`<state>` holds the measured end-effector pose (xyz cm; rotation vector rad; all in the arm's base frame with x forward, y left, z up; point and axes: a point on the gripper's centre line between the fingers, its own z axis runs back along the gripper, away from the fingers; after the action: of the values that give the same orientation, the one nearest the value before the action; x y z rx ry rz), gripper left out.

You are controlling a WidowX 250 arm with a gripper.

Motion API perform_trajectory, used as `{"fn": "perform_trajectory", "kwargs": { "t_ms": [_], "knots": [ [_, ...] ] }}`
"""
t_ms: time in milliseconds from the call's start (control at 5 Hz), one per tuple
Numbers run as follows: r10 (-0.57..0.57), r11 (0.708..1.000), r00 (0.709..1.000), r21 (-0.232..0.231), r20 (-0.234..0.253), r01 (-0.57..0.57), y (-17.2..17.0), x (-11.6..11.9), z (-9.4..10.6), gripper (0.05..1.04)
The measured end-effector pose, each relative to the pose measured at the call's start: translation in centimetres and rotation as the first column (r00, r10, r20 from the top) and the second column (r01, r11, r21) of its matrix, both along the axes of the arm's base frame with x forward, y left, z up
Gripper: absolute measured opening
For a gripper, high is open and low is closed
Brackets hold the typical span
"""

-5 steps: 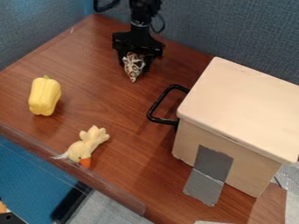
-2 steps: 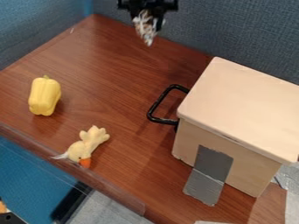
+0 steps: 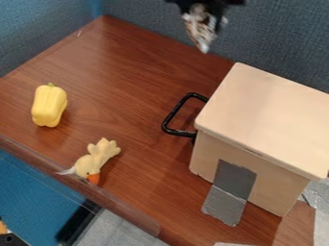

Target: Take the lion toy and place it above the drawer

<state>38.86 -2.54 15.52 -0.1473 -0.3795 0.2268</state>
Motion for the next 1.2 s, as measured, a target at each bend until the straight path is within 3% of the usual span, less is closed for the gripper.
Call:
{"fn": "perform_trajectory", "kwargs": {
  "t_ms": [400, 600, 800, 1000, 1200],
  "knots": [
    [-0.085, 0.996, 0.996, 0.037, -0.041, 0.086, -5.8, -1.4, -1.9, 0.461],
    [-0.108, 0.992, 0.991, 0.047, -0.083, 0.113, -7.2, -2.2, -3.6, 0.54],
    [-0.12, 0.991, 0.986, 0.043, -0.113, 0.125, -7.4, -2.7, -4.1, 0.847],
    [-0.094, 0.994, 0.984, 0.039, -0.149, 0.101, -7.3, -3.3, -4.2, 1.014],
    [-0.043, 0.999, 0.988, 0.011, -0.147, 0.045, -7.1, -4.2, -1.3, 1.009]
  ]
}}
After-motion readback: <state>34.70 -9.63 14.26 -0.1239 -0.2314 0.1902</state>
